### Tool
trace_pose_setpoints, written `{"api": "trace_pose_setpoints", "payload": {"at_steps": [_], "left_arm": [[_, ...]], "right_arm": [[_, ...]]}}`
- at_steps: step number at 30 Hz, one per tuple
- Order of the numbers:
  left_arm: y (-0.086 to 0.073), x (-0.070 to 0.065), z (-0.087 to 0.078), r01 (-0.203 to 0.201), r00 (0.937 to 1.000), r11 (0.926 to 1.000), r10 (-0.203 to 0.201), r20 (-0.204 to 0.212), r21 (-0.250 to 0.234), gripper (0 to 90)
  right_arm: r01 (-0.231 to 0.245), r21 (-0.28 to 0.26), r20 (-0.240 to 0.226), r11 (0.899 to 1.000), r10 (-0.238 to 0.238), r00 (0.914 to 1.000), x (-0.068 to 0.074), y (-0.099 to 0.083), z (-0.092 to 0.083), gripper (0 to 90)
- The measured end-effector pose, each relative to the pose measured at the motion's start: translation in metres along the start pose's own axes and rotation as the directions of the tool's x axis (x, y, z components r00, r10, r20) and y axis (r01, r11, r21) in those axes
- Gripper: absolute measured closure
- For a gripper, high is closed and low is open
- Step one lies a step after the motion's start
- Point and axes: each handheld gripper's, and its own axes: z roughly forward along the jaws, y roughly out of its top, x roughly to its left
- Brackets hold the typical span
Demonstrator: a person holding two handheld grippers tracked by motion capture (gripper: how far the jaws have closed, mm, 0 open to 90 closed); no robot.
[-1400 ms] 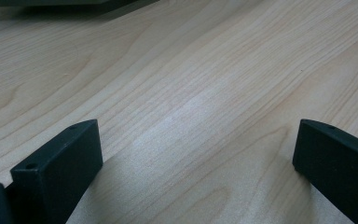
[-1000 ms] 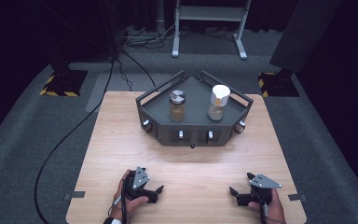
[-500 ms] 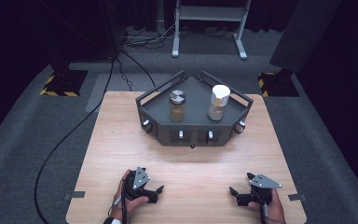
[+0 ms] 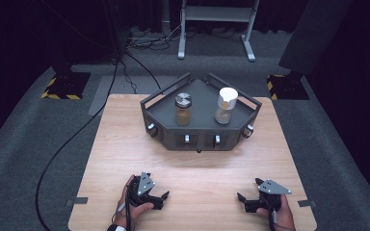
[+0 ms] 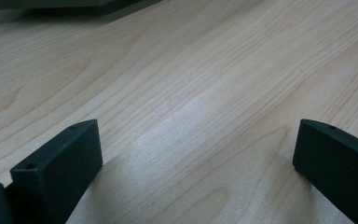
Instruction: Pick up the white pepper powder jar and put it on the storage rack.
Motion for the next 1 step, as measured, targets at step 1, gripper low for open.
{"api": "trace_pose_setpoints", "payload": {"at_steps": [1], "left_arm": [[-0.0001, -0.0002, -0.0001, -0.001, 1.0, 1.0, 0.001, -0.001, -0.001, 1.1]], "right_arm": [[0.003, 0.0, -0.002, 1.0, -0.003, 1.0, 0.0001, -0.0002, -0.0002, 1.6]]}}
